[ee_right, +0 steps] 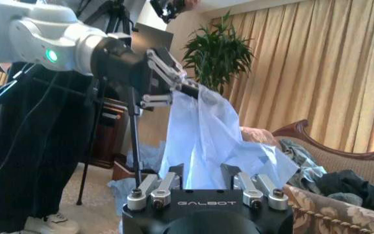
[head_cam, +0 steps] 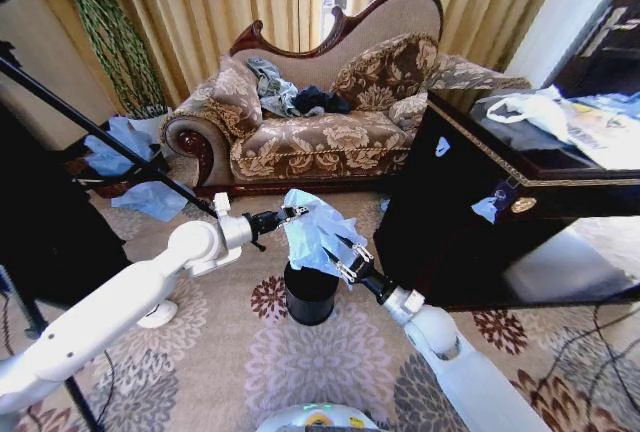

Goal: Place a garbage bag over the trash bin.

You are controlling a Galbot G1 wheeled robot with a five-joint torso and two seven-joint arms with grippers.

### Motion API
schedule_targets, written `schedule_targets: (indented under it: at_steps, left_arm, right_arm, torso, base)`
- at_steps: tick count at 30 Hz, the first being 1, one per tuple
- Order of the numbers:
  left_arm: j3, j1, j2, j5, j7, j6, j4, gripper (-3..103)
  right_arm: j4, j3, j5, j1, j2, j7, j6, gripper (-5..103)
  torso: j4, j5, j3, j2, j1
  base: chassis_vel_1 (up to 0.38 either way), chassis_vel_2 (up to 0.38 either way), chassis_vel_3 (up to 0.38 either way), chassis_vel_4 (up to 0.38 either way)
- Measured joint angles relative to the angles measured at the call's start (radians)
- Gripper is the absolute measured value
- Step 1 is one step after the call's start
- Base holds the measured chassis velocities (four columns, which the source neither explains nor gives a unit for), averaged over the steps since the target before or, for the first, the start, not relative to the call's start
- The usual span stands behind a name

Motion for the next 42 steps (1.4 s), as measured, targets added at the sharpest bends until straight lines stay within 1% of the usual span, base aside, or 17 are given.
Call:
schedule_targets:
  at_steps: [1,5,6,8,13,14,16,18,26,36,42]
  left_arm:
    - [0.000,0.001,0.002,0.000,0.001,0.000,-0.002,0]
    - [0.000,-0.001,0.019,0.000,0.011,0.001,-0.003,0]
    - [0.000,-0.001,0.019,0.000,0.011,0.001,-0.003,0]
    - [-0.003,-0.007,0.017,-0.001,0.012,0.001,0.007,0]
    - [-0.007,-0.019,0.004,-0.007,0.012,0.000,0.013,0]
    - [-0.007,-0.022,0.003,-0.011,0.013,-0.001,0.014,0]
    - [-0.007,-0.024,0.003,-0.013,0.013,-0.001,0.013,0]
    - [-0.007,-0.024,0.005,-0.016,0.014,-0.001,0.010,0]
    - [-0.008,-0.035,0.006,-0.033,0.013,-0.007,0.005,0]
    - [-0.011,-0.054,0.009,-0.056,0.010,-0.012,0.008,0]
    - [-0.008,-0.046,0.020,-0.062,0.010,-0.012,-0.003,0]
  right_arm:
    - [-0.006,-0.003,-0.004,0.005,0.004,0.005,0.000,33]
    - [-0.021,-0.004,-0.020,0.009,0.006,0.018,0.012,14]
    - [-0.021,-0.004,-0.020,0.009,0.006,0.018,0.012,14]
    - [-0.002,0.013,-0.021,-0.008,-0.007,0.029,0.012,10]
    - [0.007,0.039,-0.036,-0.030,-0.012,0.050,0.012,9]
    - [0.006,0.043,-0.050,-0.035,-0.009,0.071,0.013,5]
    - [0.006,0.044,-0.057,-0.037,-0.007,0.081,0.013,5]
    - [0.010,0.044,-0.066,-0.041,-0.005,0.092,0.012,2]
    - [0.001,0.039,-0.092,-0.044,0.011,0.098,0.017,0]
    - [-0.026,0.014,-0.134,-0.051,0.059,0.128,0.032,0]
    - [-0.037,0.000,-0.140,-0.013,0.077,0.157,0.023,0]
  torso:
    - [0.0000,0.0000,0.000,0.000,0.000]
    - [0.0001,0.0001,0.000,0.000,0.000]
    - [0.0001,0.0001,0.000,0.000,0.000]
    - [0.0000,-0.0003,0.000,0.000,0.000]
    - [-0.0002,-0.0001,0.000,0.000,0.000]
    - [-0.0003,0.0003,0.000,0.000,0.000]
    - [-0.0002,0.0004,0.000,0.000,0.000]
    - [-0.0001,0.0001,0.000,0.000,0.000]
    - [-0.0001,0.0001,0.000,0.000,0.000]
    - [-0.0002,0.0001,0.000,0.000,0.000]
    - [-0.0001,-0.0001,0.000,0.000,0.000]
  base:
    - [0.000,0.000,0.000,0.000]
    - [0.000,0.000,0.000,0.000]
    - [0.000,0.000,0.000,0.000]
    - [0.000,0.000,0.000,0.000]
    - [0.000,0.000,0.000,0.000]
    - [0.000,0.000,0.000,0.000]
    - [0.000,0.000,0.000,0.000]
    - [0.000,0.000,0.000,0.000]
    - [0.000,0.000,0.000,0.000]
    - [0.000,0.000,0.000,0.000]
    - [0.000,0.000,0.000,0.000]
